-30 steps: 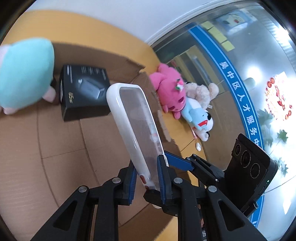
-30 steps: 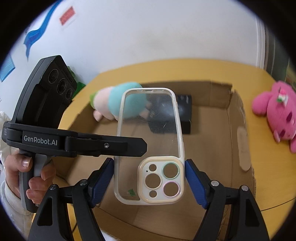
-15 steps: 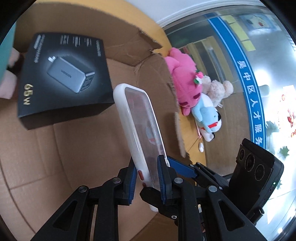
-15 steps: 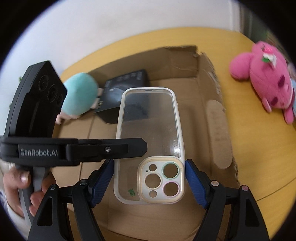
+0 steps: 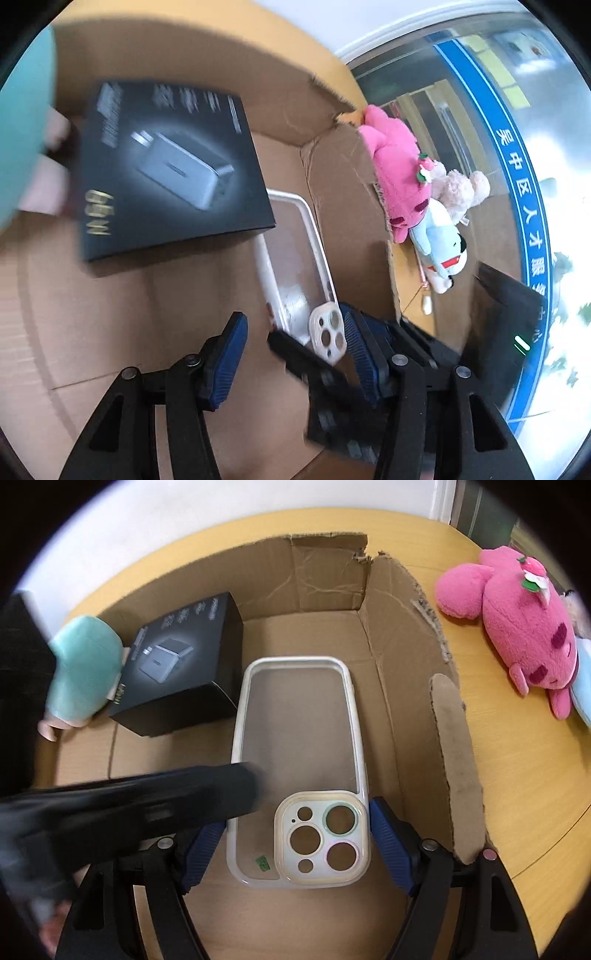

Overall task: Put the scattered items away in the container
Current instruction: 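Carry the phone case over the cardboard box with the left gripper, then open the left gripper to drop the phone case into the box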

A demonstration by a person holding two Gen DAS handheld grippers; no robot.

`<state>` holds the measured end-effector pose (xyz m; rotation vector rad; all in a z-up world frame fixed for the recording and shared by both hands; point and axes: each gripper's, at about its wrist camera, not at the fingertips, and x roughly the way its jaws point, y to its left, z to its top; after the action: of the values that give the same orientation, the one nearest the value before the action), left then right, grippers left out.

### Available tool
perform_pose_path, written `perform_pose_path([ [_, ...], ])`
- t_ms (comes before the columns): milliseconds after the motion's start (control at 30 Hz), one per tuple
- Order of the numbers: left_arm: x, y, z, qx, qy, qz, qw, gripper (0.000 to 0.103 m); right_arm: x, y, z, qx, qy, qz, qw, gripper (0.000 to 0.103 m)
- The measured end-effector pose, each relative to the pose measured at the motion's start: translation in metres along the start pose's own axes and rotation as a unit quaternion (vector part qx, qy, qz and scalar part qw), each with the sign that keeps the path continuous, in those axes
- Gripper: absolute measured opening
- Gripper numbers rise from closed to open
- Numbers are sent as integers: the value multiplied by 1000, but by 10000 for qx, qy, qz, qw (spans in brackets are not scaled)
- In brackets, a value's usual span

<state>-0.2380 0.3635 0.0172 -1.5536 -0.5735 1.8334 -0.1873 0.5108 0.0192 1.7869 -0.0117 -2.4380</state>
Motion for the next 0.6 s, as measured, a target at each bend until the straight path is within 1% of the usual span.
perform_pose_path([
  [100,-32,2,-13,208,-274,227,9992,53,-7,2,-1,-68,-93,13,9999,78],
  [167,-53,3,-26,348,-484,412,9974,53,-14,4,-4,-173,-160,-61,9997,78],
  [267,-97,2,-57,578,-968,665,9914,54,-32,6,-14,-428,-259,-181,9986,78],
  [333,-121,0,-79,664,-1260,731,9871,60,-48,2,-24,-507,-416,-192,9977,79],
  [367,-131,-1,-89,705,-1391,798,9845,63,-55,0,-28,-479,-474,-124,9977,79],
  [400,-147,-3,-105,760,-1593,919,9800,64,-62,-4,-35,-433,-519,-51,9977,79],
  [467,-169,-5,-123,806,-1843,1055,9739,64,-73,-6,-46,-390,-599,66,9974,79],
  [500,-178,-7,-132,801,-1946,1122,9712,64,-81,-7,-55,-406,-670,228,9967,79],
  [567,-197,-10,-154,841,-2092,1290,9657,64,-89,-10,-62,-455,-794,514,9945,79],
  [600,-205,-12,-167,906,-2166,1413,9617,64,-99,-10,-74,-504,-894,710,9922,79],
])
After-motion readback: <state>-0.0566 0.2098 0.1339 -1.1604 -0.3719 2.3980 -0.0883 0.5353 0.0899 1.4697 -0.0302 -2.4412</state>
